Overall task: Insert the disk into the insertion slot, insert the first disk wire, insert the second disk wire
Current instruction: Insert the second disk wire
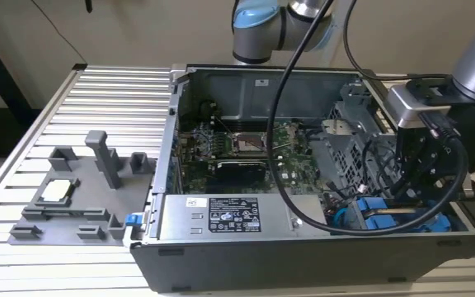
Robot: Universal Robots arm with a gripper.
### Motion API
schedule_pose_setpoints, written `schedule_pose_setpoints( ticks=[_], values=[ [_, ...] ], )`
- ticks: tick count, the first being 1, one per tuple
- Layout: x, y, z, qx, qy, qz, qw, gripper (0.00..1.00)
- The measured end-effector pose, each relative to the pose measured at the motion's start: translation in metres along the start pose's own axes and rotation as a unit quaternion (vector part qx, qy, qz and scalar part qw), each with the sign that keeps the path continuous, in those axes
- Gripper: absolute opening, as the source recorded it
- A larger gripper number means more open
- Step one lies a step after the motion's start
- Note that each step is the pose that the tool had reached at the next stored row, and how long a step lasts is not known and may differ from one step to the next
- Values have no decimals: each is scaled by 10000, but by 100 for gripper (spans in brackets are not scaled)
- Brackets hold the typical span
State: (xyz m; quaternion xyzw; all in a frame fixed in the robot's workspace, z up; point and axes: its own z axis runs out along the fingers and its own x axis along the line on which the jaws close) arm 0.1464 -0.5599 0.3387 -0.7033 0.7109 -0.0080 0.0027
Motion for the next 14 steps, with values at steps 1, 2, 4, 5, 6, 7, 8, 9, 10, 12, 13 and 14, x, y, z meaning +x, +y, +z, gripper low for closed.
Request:
schedule_pose_setpoints(
  ticks=[1,2,4,5,6,7,8,9,10,12,13,14],
  values=[
    [5,0,5,0,2,18,10000,17],
    [12,-1,11,-2,2,35,10000,17],
    [23,-6,17,-4,1,60,10000,24],
    [29,-11,17,-7,2,71,10000,24],
    [33,-15,17,-12,2,79,10000,24],
    [36,-23,18,-21,2,86,10000,24],
    [39,-31,18,-32,2,91,10000,24],
    [41,-32,19,-34,3,98,9999,24],
    [42,-32,21,-34,3,105,9999,24],
    [42,-32,21,-35,3,109,9999,24],
    [43,-32,21,-35,3,110,9999,24],
    [43,-32,16,-36,2,110,9999,24]
  ],
)
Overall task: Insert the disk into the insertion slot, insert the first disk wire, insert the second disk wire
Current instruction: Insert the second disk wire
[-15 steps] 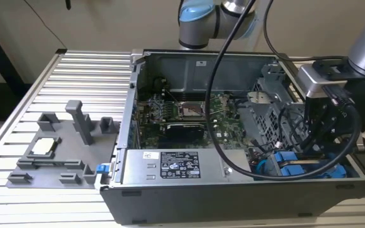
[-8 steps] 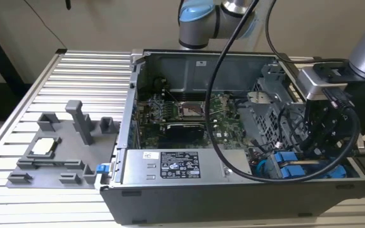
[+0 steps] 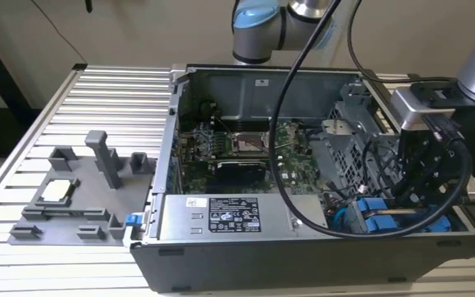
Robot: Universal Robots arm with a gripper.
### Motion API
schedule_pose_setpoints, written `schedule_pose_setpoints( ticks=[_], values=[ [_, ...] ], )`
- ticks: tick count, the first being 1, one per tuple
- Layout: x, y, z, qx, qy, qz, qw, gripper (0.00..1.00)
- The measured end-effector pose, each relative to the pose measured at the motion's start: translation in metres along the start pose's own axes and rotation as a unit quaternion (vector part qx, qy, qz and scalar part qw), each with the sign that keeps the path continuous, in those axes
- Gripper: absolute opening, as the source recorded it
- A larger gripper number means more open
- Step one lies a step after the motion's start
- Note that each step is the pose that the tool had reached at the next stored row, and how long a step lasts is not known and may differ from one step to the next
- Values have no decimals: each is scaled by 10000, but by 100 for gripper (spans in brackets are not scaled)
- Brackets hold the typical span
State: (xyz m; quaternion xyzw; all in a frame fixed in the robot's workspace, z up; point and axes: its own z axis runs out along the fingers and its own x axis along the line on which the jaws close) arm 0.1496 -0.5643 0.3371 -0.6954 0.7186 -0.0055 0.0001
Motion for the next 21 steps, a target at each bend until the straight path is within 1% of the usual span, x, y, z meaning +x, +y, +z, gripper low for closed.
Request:
schedule_pose_setpoints(
  ticks=[1,4,8,10,16,21],
  values=[
    [0,0,-11,0,-3,0,10000,24],
    [0,-1,-85,-1,1,0,10000,24],
    [0,-1,-93,-1,0,0,10000,24],
    [0,-1,-80,6,2,-1,10000,24],
    [-1,0,5,37,-1,0,10000,24],
    [0,1,15,45,1,0,10000,22]
  ],
)
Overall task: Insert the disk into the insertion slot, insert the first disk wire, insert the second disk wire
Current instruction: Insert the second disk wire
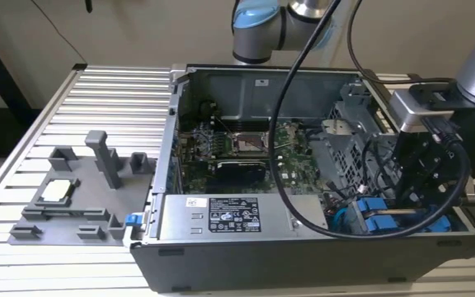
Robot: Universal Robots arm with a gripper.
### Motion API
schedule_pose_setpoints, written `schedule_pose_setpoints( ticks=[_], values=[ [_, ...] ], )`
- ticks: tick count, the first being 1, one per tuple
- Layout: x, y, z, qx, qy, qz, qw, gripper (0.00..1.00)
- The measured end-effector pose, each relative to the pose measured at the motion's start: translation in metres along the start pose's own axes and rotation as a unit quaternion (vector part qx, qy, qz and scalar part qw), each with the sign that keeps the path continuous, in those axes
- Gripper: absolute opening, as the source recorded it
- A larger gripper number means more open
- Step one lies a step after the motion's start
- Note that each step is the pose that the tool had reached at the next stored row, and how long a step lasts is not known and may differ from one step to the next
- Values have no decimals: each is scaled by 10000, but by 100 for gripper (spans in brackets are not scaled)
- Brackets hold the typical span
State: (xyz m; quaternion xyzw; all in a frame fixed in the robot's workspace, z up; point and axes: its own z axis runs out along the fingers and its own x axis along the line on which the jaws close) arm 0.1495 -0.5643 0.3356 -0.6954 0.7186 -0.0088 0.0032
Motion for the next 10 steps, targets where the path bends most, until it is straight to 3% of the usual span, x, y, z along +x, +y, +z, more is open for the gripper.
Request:
schedule_pose_setpoints(
  ticks=[1,8,10],
  values=[
    [-1,0,0,0,-2,0,10000,16],
    [-1,0,-19,2,-2,0,10000,16],
    [0,4,0,22,0,2,10000,16]
  ],
)
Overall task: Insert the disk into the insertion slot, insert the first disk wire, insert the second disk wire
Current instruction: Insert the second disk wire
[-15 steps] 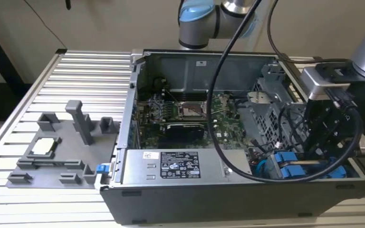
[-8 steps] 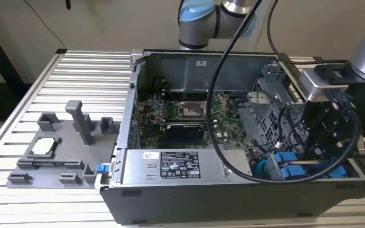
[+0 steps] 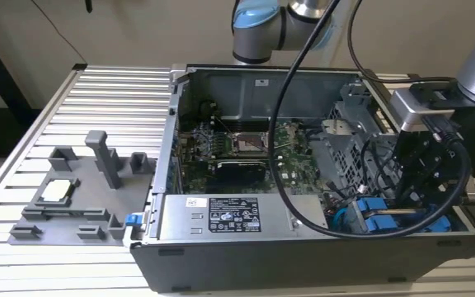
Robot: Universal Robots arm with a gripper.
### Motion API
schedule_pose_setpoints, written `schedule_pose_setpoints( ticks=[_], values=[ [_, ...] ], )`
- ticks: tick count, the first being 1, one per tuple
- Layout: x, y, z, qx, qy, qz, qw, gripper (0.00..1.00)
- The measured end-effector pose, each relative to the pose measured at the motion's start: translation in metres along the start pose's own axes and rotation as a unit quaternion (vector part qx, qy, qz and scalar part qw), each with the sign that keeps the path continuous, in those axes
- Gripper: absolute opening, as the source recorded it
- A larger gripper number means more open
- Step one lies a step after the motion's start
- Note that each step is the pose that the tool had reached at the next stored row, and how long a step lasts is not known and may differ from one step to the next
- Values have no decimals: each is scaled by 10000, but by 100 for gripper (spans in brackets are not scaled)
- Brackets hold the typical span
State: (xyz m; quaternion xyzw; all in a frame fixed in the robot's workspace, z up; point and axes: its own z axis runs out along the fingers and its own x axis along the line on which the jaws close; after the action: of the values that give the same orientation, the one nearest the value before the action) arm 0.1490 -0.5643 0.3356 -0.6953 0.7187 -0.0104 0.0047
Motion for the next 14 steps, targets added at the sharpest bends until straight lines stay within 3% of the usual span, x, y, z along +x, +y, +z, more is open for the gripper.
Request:
schedule_pose_setpoints(
  ticks=[3,14],
  values=[
    [-1,1,43,13,-4,-2,10000,16],
    [-1,2,20,16,-4,-1,10000,25]
  ],
)
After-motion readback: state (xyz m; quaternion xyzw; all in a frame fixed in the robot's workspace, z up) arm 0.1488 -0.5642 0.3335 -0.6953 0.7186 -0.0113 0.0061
